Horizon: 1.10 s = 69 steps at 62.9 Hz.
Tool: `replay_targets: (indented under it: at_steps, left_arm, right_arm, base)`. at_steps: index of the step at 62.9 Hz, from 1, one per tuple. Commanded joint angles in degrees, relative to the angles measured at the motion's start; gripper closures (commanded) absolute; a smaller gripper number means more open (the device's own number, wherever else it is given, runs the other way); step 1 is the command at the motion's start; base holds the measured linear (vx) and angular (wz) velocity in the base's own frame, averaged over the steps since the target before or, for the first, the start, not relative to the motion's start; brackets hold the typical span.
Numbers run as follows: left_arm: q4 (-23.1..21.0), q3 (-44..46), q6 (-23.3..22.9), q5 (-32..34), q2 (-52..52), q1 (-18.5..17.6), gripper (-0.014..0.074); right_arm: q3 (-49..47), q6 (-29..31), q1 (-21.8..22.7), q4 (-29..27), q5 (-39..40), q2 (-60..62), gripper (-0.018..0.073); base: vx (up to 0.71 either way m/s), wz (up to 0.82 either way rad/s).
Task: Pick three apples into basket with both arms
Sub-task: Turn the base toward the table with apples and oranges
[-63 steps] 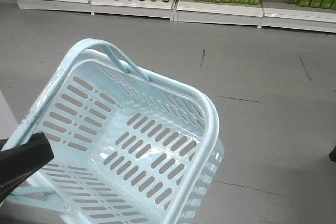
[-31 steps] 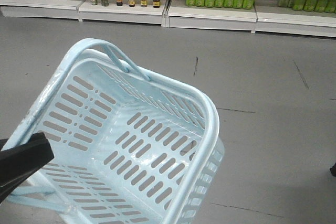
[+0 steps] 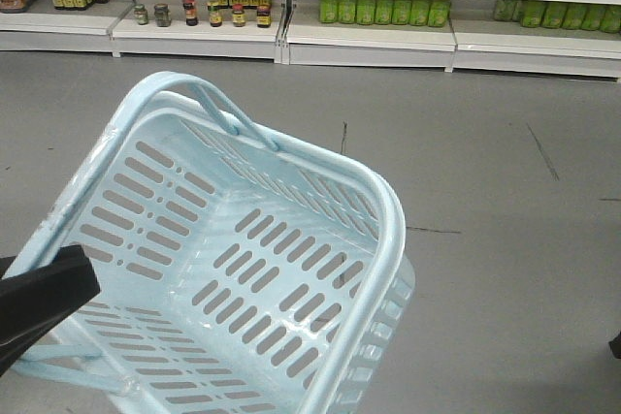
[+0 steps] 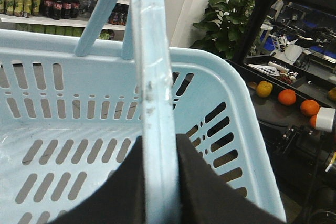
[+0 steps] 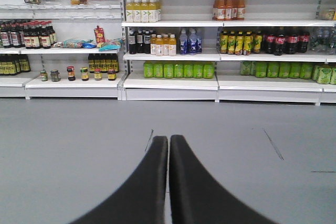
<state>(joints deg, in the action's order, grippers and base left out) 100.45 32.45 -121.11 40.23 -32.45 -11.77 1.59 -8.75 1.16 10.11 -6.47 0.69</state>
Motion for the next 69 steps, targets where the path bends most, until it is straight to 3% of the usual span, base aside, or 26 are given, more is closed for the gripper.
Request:
replay_targets:
  at_steps: [1, 32, 69]
  left_arm:
    - [2.8, 1.7, -0.6, -2.0, 0.0, -0.2, 0.0603]
    - [2.8, 1.7, -0.6, -2.0, 0.0, -0.2, 0.0603]
    - [2.8, 1.7, -0.6, -2.0, 0.0, -0.2, 0.0603]
  right_arm:
    - [0.8, 0.2, 0.2, 0.4, 4.4, 0.7, 0.0564]
    - [0.8, 0.2, 0.2, 0.4, 4.4, 0.7, 0.0564]
    - [0.8, 0.2, 0.2, 0.4, 4.4, 0.7, 0.0564]
  base:
    - [0.3, -0.12]
    - [0.29, -0.23]
    - [0.23, -0.52]
